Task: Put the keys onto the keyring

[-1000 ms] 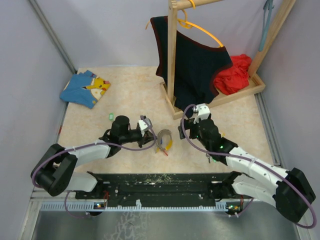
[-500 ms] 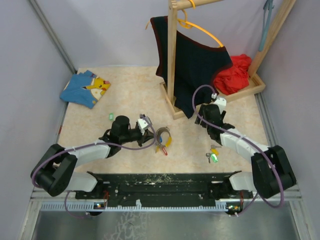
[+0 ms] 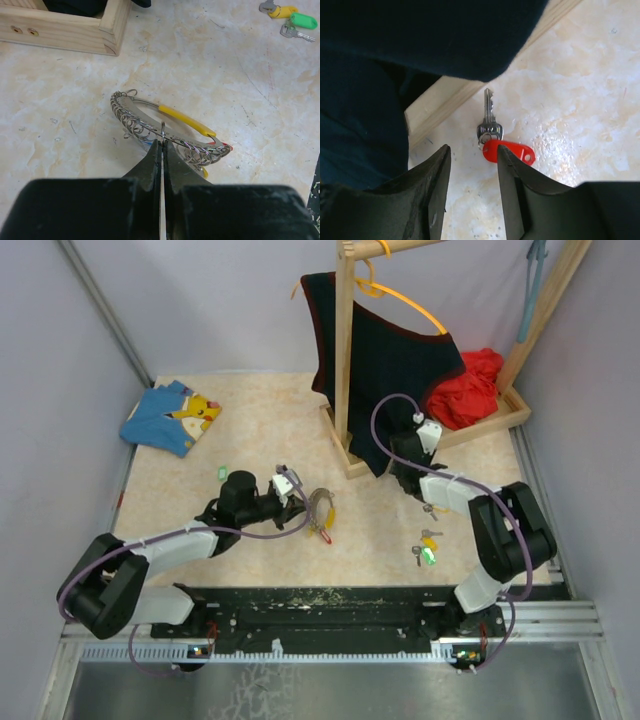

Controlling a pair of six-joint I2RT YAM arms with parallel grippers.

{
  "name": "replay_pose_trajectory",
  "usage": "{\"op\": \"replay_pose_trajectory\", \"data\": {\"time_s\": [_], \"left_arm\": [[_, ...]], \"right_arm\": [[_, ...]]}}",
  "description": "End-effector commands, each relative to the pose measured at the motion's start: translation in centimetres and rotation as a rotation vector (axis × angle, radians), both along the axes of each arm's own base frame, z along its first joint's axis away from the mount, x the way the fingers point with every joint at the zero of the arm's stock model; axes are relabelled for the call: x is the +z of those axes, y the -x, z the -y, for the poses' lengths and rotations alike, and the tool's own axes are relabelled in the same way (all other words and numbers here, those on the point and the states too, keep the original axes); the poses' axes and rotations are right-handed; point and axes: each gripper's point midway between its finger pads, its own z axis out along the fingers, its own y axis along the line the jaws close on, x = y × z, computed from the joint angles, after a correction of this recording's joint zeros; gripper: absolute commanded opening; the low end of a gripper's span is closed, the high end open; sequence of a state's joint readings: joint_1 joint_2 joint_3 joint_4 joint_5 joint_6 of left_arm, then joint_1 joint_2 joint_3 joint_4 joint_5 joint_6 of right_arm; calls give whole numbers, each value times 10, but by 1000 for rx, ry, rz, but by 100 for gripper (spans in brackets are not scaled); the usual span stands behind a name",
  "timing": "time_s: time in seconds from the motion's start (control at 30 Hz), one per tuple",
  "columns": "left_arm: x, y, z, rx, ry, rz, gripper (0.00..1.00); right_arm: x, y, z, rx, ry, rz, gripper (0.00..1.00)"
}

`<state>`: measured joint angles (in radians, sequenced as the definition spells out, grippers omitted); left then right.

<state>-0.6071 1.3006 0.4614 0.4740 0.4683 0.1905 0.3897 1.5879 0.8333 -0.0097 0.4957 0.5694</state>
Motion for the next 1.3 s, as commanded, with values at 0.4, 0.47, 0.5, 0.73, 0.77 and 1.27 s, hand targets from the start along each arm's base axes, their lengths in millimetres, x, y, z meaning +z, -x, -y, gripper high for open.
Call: {"op": "replay_pose_trajectory", "data": {"time_s": [0.4, 0.47, 0.5, 0.73, 0.77, 1.27], "left_arm": [[10, -1, 3, -7, 27, 34, 1], [10, -1, 3, -8, 26, 35, 1], [10, 0, 3, -7, 26, 34, 1], [10, 1, 4, -14, 29, 30, 1], [11, 1, 4, -14, 29, 32, 1], [13, 11, 6, -90, 23, 75, 1]], "right_arm": [[-19, -26, 7, -106, 29, -3, 28], [-20, -26, 8, -108, 32, -5, 26], [-21, -25, 9, -109, 37, -9, 24], [-26, -12, 11, -100, 35, -39, 8], [-25, -9, 10, -93, 29, -42, 6], [-12, 90, -70, 379, 17, -174, 0]]}}
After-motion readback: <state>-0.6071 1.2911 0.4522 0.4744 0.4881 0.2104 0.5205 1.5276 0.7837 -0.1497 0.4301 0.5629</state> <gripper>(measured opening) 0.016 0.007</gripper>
